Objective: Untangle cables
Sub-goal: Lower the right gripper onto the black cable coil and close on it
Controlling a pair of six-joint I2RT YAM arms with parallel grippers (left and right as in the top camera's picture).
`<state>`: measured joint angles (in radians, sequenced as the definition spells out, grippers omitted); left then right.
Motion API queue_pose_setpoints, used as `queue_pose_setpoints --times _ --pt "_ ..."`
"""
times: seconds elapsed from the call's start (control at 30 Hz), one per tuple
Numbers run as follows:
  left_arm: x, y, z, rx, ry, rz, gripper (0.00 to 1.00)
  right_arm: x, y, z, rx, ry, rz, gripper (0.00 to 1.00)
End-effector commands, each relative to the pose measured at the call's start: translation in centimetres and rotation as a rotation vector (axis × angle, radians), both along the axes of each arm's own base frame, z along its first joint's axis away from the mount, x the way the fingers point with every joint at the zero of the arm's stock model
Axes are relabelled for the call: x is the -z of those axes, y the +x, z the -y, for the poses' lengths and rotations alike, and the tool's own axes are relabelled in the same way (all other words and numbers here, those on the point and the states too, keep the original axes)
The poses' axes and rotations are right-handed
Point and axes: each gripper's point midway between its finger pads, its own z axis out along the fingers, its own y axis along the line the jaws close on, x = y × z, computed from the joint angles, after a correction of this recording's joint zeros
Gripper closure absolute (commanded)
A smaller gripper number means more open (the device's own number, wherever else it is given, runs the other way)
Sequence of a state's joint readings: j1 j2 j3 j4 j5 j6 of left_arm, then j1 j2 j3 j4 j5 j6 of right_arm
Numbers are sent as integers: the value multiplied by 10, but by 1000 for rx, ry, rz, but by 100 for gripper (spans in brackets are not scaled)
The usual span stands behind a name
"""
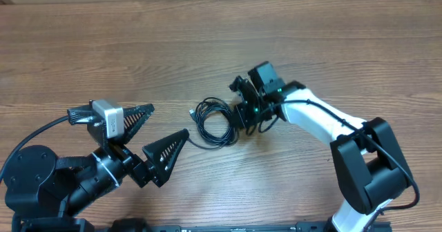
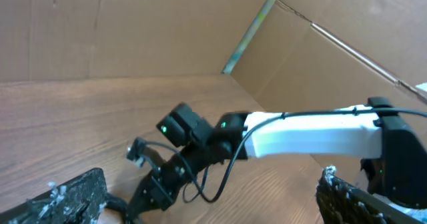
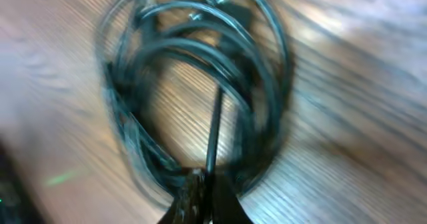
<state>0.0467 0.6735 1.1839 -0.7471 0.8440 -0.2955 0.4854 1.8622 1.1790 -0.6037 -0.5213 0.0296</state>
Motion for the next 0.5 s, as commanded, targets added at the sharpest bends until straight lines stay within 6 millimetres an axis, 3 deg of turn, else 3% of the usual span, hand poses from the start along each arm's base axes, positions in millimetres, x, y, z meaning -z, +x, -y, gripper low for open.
queue_pose_setpoints --times 0.0,0.3,0.37,0.4,0.43,0.47 --pt "0 3 -4 -22 34 33 0 -48 15 -21 -50 106 48 96" --pt "3 4 -6 -36 61 38 0 -135 18 -18 -109 112 167 96" --pt "4 4 -6 -35 59 34 0 -145 19 -12 -94 87 204 96" --pt "4 4 -6 -31 58 33 1 -148 20 -7 -80 59 225 90" --pt "3 3 -5 -26 54 31 1 -148 21 -3 -70 37 234 52" --pt "3 2 -4 -21 45 25 1 -146 22 2 -59 8 238 0"
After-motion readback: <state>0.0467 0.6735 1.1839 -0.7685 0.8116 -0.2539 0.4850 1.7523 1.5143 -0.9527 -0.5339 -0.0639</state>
